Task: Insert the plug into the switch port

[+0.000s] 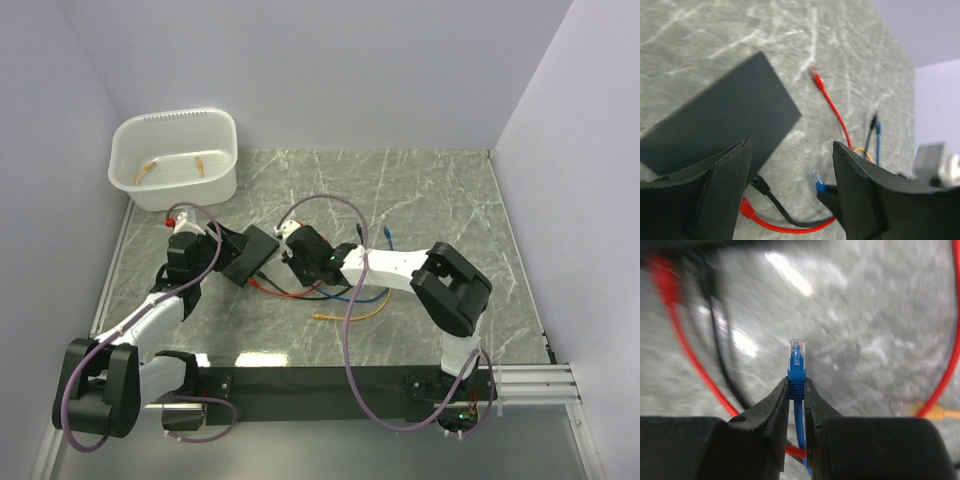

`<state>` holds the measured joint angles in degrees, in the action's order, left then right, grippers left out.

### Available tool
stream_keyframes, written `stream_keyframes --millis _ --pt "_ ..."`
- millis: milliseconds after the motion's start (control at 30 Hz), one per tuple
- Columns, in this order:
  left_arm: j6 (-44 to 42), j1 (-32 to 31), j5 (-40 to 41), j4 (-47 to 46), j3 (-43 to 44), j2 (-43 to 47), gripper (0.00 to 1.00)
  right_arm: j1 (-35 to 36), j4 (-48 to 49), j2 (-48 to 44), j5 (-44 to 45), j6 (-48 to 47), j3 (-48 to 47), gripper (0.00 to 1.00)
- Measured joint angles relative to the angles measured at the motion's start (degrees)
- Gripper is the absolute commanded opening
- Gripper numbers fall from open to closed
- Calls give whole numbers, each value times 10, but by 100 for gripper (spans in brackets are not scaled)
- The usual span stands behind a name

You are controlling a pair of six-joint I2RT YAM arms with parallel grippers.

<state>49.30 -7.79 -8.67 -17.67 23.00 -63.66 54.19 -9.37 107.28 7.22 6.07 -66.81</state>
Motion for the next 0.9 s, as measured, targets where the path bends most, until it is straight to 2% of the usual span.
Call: stream_keyframes --millis 200,300,567,667,700,900 --pt "2 0 -55 -80 -42 34 73 -41 73 -26 -129 2 1 7" --pt "14 0 -87 -153 -81 60 74 -59 109 -27 -212 13 1 6" --pt "35 0 -130 -286 -143 104 74 -105 285 -27 -465 117 29 4" --pt "42 0 -138 -320 -156 108 74 -113 337 -24 -518 154 39 3" --pt "43 0 -141 -328 -159 108 71 -115 352 -22 -530 163 41 3" --pt "55 0 -165 -377 -171 108 68 -120 426 -20 -583 220 54 3"
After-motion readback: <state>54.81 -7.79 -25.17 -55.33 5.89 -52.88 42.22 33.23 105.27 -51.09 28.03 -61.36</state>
